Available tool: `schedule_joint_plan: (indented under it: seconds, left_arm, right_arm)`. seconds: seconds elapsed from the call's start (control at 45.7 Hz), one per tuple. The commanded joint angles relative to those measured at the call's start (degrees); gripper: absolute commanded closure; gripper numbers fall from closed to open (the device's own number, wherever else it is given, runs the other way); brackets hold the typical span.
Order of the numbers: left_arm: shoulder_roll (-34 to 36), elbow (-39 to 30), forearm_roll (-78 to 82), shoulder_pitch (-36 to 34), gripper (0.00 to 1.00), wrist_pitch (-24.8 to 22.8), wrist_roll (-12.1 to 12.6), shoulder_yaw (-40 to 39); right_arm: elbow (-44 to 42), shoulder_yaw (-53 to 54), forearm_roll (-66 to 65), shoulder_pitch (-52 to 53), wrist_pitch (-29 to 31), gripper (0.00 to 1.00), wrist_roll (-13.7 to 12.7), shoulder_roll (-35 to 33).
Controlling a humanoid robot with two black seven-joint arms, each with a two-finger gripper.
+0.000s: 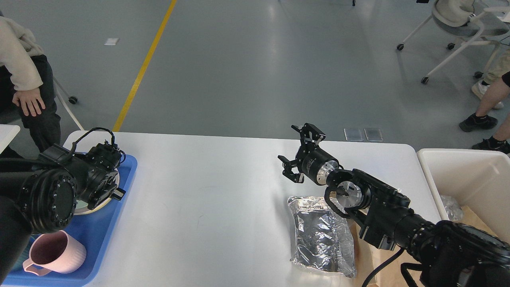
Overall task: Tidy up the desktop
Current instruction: 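Lower the green plate onto the pink plate and release it, then raise the left gripper up away from the tray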
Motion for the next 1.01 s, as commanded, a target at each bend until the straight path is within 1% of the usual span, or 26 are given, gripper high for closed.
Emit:
schedule_joint_plan:
  seconds: [0.0, 0.153, 0.197, 0.285, 0.372, 0.46, 0.503, 0.591, 0.7, 0.722, 0.985]
  left_arm:
    - [-0.15, -0.35, -1.18, -0.61, 0.61, -0.17, -0.01, -0.01]
    - [-0.06, -0.53, -1.18, -0.96, 0.57, -0.87, -0.01, -0.01]
    - [-0.06, -0.70, -1.18, -1.31, 0.54, -1.05, -0.01, -0.09]
    - [0.29, -1.76, -1.27, -2.19, 0.44, -1.83, 0.08, -0.27]
    - [0.46, -3.52, -1.27, -3.24, 0.31, -3.85, 0.08, -0.71]
    - [0.46, -5.18, -2.23, -5.09, 0.16, -7.28, 0.08, -2.03]
    - [0.55, -6.15, -3.20, -6.58, 0.10, -9.65, 0.08, -2.29]
    - [0.55, -9.49, -5.75, -10.79, 0.07, -16.32, 0.17, -2.47]
    - [0.55, -14.15, -8.82, -17.38, 0.05, -27.13, 0.26, -2.29]
    - [0.64, -14.76, -9.35, -18.53, 0.05, -28.10, 0.17, -2.29]
    - [0.81, -15.38, -12.78, -28.64, 0.04, -28.10, 0.17, -1.94]
  right_arm:
    - [0.00, 0.01, 0.00, 0.00, 0.00, 0.00, -0.05, 0.00]
    - [0.00, 0.00, 0.00, 0.00, 0.00, 0.00, 0.04, 0.00]
    - [0.00, 0.01, 0.00, 0.00, 0.00, 0.00, 0.04, 0.00]
    - [0.00, 0.01, 0.00, 0.00, 0.00, 0.00, 0.04, 0.00]
    - [0.00, 0.00, 0.00, 0.00, 0.00, 0.00, -0.05, 0.00]
    - [0.00, 0.01, 0.00, 0.00, 0.00, 0.00, 0.04, 0.00]
    - [0.00, 0.01, 0.00, 0.00, 0.00, 0.00, -0.05, 0.00]
    - [0.00, 0.01, 0.00, 0.00, 0.00, 0.00, -0.05, 0.00]
    - [0.00, 0.01, 0.00, 0.00, 0.00, 0.00, 0.04, 0.00]
    - [0.00, 0.01, 0.00, 0.00, 0.00, 0.00, -0.05, 0.00]
    - [0.00, 0.01, 0.00, 0.00, 0.00, 0.00, -0.05, 0.00]
